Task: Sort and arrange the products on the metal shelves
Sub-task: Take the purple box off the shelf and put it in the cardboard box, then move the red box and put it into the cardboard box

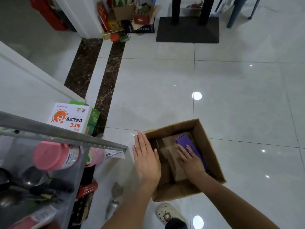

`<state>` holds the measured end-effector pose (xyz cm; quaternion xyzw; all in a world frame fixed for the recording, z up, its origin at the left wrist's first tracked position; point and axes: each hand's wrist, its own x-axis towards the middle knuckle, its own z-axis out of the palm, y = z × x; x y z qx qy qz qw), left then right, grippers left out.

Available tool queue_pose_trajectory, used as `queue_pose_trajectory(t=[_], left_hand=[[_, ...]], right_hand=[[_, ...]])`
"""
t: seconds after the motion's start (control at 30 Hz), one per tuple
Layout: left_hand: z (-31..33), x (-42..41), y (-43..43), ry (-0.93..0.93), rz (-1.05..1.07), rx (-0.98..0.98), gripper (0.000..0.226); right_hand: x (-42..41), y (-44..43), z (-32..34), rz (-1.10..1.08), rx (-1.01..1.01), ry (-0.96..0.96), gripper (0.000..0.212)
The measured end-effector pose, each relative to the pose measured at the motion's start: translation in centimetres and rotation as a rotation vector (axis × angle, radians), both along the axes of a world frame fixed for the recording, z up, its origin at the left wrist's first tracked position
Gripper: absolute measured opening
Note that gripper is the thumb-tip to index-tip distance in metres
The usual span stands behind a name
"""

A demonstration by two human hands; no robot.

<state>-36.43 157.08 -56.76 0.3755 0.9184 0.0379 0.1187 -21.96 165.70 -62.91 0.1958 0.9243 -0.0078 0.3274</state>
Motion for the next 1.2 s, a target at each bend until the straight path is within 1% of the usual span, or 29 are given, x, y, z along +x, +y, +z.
queue_pose_trajectory(t=[0.03, 0.1, 0.2, 0.27, 0.4, 0.53, 0.6, 0.67, 0.77, 0.87, 0.97, 1.0, 1.07, 1.1, 1.2], left_hand=[[-0.1, -0.4, 0.1, -0.003, -0.013, 0.009, 0.071], [-0.3, -1.1, 0.3, 0.0, -0.046, 0.025, 0.07], [-0.5, -1.8, 0.6, -0.004, -0.077, 0.06, 0.067], [-0.7, -1.9, 0.7, 0.002, -0.076, 0.084, 0.067], [-0.7, -1.9, 0.6, 0.003, -0.076, 0.09, 0.073], [0.1, -2.7, 0.7, -0.104, -0.121, -0.016, 0.085], [1.2, -3.4, 0.1, -0.179, -0.174, -0.06, 0.084], [2.4, -3.9, -1.2, -0.181, -0.208, -0.134, 0.079], [5.0, -3.8, -4.2, -0.175, -0.168, -0.25, 0.078], [8.8, -3.2, -7.9, -0.182, -0.071, -0.27, 0.078], [13.3, -2.7, -11.8, -0.15, 0.011, -0.213, 0.082], [14.9, -2.3, -13.4, -0.122, 0.031, -0.187, 0.082], [18.5, -1.5, -16.8, -0.065, 0.079, -0.133, 0.08], [20.3, -0.9, -18.6, -0.047, 0.113, -0.103, 0.079], [25.8, 0.5, -25.1, 0.001, 0.23, -0.009, 0.079]], right_hand=[[0.2, 0.4, -0.2, 0.052, 0.041, -0.069, 0.065], [0.4, 1.0, -0.2, 0.067, 0.113, -0.165, 0.059], [0.1, 1.1, 0.1, -0.035, 0.109, -0.233, 0.06], [-0.4, 0.9, 0.3, -0.118, 0.085, -0.232, 0.06], [-1.3, 0.5, 1.0, -0.269, -0.045, -0.158, 0.058], [-1.4, 0.7, 3.5, -0.384, -0.162, 0.043, 0.061], [-1.1, 0.3, 5.0, -0.41, -0.189, 0.123, 0.063], [-0.7, -0.3, 6.4, -0.398, -0.19, 0.174, 0.065], [-0.3, -1.2, 8.8, -0.365, -0.146, 0.209, 0.068], [-0.5, -2.7, 12.5, -0.345, -0.118, 0.262, 0.068], [-1.1, -4.9, 16.7, -0.303, -0.122, 0.296, 0.089], [-1.3, -5.9, 18.1, -0.293, -0.119, 0.316, 0.086], [-1.6, -8.2, 20.7, -0.242, -0.102, 0.364, 0.069], [-1.7, -9.5, 22.0, -0.197, -0.093, 0.389, 0.065], [-3.0, -13.8, 26.7, -0.061, -0.087, 0.448, 0.066]])
